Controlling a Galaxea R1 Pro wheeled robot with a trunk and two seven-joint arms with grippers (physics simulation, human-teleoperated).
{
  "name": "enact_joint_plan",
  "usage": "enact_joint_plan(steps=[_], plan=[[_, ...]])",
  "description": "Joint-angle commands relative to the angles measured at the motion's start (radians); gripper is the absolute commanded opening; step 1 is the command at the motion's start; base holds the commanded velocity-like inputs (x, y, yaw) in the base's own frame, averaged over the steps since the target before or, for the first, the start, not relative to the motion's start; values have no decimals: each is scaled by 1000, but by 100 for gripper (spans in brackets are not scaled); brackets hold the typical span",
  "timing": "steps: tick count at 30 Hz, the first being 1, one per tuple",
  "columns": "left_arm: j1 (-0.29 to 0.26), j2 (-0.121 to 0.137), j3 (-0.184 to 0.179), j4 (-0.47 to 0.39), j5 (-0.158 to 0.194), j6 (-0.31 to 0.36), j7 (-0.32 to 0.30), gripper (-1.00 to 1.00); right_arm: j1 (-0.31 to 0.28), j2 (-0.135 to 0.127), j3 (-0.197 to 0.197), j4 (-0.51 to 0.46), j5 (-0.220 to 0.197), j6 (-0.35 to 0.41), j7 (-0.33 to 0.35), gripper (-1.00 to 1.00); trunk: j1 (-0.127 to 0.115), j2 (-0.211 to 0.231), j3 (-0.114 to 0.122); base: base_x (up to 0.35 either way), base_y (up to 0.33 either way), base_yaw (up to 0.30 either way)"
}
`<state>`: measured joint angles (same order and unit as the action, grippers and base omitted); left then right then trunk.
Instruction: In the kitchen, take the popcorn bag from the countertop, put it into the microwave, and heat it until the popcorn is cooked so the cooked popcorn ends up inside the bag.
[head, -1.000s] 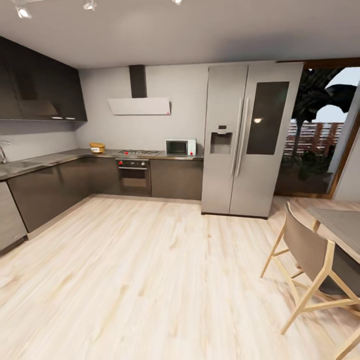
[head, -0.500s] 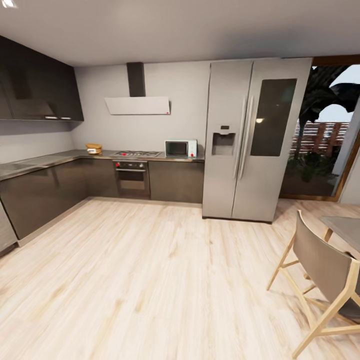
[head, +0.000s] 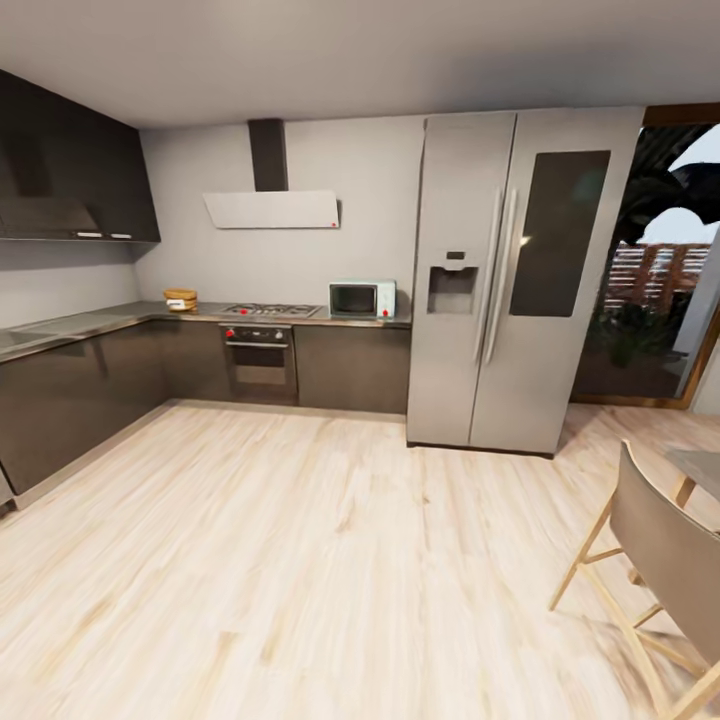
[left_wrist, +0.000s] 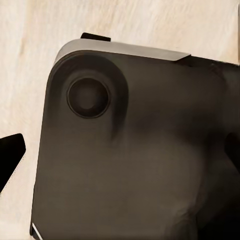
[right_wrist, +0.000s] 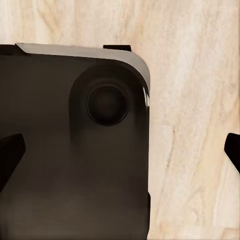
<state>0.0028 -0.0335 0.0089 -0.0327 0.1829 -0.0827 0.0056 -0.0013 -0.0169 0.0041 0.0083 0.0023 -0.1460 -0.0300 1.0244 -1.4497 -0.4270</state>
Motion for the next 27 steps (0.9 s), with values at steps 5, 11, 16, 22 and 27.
enact_joint_plan(steps=[5, 11, 16, 22, 27], plan=[[0, 0, 0, -1, 6, -1, 1, 100, 0, 0, 1, 1, 0, -4, -2, 100, 1, 0, -1, 326, 0, 0], [0, 0, 0, -1, 6, -2, 0, 100, 0, 0, 1, 1, -1, -6, -2, 100, 1, 0, -1, 326, 0, 0], [0, 0, 0, -1, 6, -2, 0, 100, 0, 0, 1, 1, -1, -6, -2, 100, 1, 0, -1, 326, 0, 0], [0, 0, 1, -1, 5, -2, 0, 100, 0, 0, 1, 1, -1, -7, -2, 100, 1, 0, -1, 326, 0, 0], [0, 0, 0, -1, 4, -2, 0, 100, 0, 0, 1, 1, -1, -7, -2, 100, 1, 0, -1, 326, 0, 0]])
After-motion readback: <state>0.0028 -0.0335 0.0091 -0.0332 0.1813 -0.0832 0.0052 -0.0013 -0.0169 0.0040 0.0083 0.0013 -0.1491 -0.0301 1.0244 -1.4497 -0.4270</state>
